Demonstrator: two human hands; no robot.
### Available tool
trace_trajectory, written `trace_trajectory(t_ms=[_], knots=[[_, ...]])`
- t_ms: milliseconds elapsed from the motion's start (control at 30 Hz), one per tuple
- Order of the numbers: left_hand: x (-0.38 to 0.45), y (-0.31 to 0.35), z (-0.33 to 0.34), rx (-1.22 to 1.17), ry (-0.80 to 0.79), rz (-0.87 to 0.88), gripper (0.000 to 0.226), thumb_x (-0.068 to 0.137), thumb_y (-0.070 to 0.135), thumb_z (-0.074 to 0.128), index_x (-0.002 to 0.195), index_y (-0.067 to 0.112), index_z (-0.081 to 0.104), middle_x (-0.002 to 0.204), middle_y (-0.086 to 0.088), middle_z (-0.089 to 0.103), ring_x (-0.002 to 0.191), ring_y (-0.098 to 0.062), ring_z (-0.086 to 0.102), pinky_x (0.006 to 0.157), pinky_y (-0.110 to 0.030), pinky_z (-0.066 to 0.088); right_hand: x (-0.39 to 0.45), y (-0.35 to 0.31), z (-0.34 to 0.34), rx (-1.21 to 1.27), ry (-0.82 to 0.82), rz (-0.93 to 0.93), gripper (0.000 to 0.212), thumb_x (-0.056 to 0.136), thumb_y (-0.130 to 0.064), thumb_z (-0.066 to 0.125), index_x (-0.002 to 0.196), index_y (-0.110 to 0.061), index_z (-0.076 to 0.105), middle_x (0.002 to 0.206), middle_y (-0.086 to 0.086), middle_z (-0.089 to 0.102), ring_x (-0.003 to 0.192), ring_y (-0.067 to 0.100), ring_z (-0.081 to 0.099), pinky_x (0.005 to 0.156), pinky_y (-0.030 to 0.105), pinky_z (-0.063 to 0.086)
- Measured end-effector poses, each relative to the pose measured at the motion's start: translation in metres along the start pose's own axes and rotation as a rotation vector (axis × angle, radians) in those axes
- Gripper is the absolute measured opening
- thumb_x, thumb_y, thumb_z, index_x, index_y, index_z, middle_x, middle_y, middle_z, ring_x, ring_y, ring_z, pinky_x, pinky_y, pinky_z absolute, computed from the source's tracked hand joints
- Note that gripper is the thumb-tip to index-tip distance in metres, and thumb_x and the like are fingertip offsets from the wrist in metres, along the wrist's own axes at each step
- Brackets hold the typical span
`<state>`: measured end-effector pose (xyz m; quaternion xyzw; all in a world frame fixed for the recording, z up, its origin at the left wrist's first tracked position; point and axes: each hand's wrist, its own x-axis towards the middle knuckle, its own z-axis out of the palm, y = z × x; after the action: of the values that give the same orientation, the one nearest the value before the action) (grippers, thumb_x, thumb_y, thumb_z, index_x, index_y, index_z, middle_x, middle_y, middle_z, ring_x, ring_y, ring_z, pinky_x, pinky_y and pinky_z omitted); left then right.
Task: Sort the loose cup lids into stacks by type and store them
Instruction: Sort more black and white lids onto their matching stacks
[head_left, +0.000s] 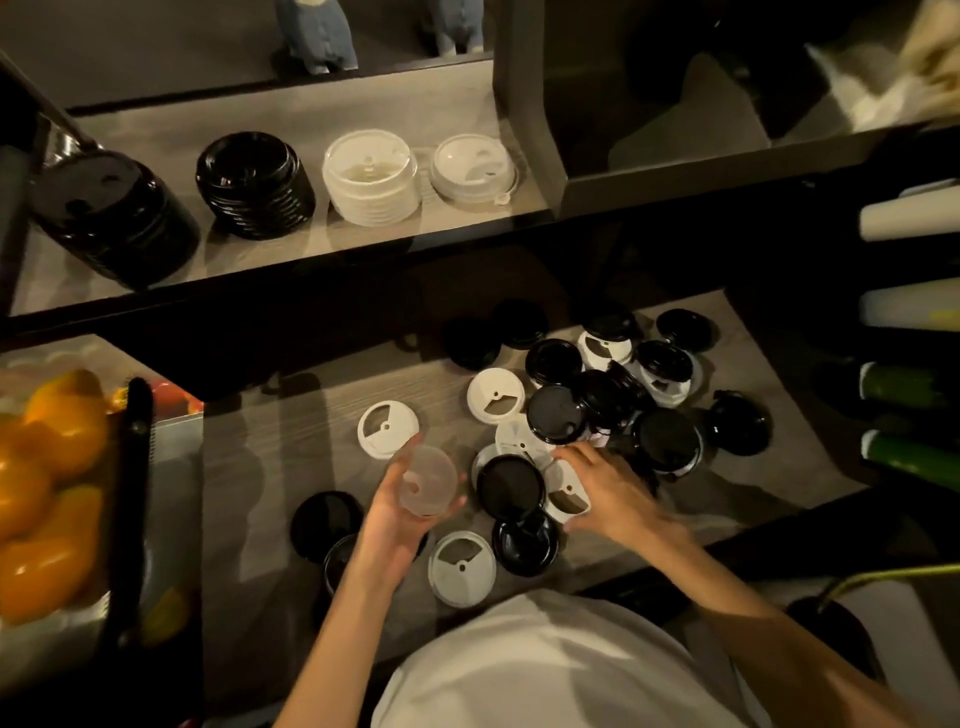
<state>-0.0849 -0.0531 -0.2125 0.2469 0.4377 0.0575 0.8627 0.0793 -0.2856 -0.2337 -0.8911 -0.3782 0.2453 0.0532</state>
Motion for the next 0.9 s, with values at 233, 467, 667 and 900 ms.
trace_trajectory(t_ms=[233,467,667,900], knots=[[-0.005,-0.001,0.021,-0.048,0.005,-0.05,0.05,0.1,0.042,0.052,0.146,0.022,0.055,0.139,-0.026,0.06,0.135,-0.047,0.052,0.084,-0.052,0.058,-0.002,0.014,0.007,0.15,0.07,-0.048,0.097,0.076,-0.029,0.087,0.157,-0.03,0.033,0.153,-0.003,0.042,0.142,0.021,0.04,0.119,0.033,0.033],[-0.005,-0.004,0.028,0.03,-0.022,-0.01,0.049,0.096,0.041,0.058,0.141,0.021,0.059,0.131,-0.028,0.066,0.128,-0.048,0.058,0.093,-0.063,0.055,-0.024,0.045,-0.004,0.479,0.225,0.085,0.092,0.07,-0.041,0.089,0.148,-0.039,0.041,0.14,-0.005,0.049,0.13,0.02,0.048,0.109,0.043,0.044],[-0.005,-0.01,0.045,0.08,-0.077,-0.007,0.044,0.104,0.043,0.047,0.138,0.019,0.062,0.131,-0.029,0.065,0.124,-0.048,0.061,0.101,-0.066,0.049,-0.035,0.049,-0.014,0.902,0.279,0.237,0.072,0.076,-0.03,0.091,0.135,-0.037,0.05,0.131,-0.01,0.06,0.118,0.006,0.061,0.089,0.017,0.053],[-0.017,-0.018,0.073,0.151,-0.236,-0.064,0.047,0.103,0.033,0.039,0.141,0.017,0.061,0.143,-0.026,0.057,0.133,-0.05,0.052,0.102,-0.069,0.046,-0.045,0.014,-0.037,1.118,0.259,0.105,0.072,0.073,-0.031,0.092,0.136,-0.037,0.057,0.129,-0.01,0.066,0.119,0.007,0.063,0.094,0.023,0.055]])
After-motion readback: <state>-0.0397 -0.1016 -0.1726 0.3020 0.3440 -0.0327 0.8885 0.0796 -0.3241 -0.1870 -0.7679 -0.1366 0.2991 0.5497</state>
